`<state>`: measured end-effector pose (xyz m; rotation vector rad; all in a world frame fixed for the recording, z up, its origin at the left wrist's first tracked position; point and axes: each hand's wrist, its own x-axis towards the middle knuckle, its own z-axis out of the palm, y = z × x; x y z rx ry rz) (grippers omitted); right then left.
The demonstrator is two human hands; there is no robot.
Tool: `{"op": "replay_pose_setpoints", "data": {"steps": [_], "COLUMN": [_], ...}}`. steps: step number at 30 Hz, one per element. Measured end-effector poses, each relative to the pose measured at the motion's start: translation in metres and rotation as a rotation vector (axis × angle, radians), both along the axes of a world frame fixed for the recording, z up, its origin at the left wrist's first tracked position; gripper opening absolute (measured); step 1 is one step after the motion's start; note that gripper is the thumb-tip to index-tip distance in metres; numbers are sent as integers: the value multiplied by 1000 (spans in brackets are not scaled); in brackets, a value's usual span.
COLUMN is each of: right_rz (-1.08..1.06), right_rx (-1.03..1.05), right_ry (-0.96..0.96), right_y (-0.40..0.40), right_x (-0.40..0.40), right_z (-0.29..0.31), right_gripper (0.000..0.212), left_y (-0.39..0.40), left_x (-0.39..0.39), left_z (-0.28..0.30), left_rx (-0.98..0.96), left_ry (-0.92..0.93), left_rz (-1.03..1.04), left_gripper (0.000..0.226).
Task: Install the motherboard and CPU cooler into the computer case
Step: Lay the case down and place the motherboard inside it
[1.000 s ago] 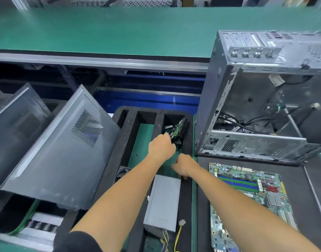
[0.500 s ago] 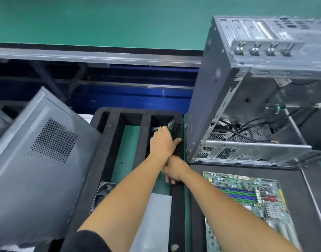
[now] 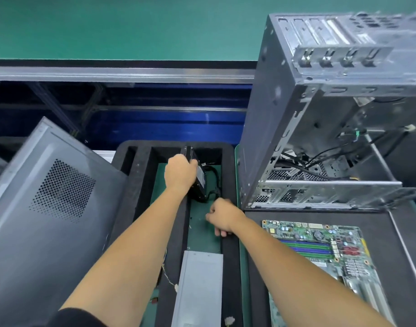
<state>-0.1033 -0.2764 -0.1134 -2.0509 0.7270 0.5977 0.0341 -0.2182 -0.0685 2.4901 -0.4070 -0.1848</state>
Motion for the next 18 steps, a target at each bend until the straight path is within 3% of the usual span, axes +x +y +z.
{"op": "replay_pose_setpoints", "data": {"steps": [8,13,18], "right_rz": [-16,-16,-21], "right_rx": [-11,-21,-31], "right_ry": [10,6,13], "right_y": [1,3,4], "right_x": [0,-1,-1], "right_z": [4,7,9], "right_gripper": [20,14,17], "left_y": [21,28,34], "left_x": [22,8,-23], "left_z": [28,27,12], "left_rx": [7,180,301], "left_ry": [-26,81,258], "left_rz": [-103,-243,-298], "left_gripper": [43,45,32]}}
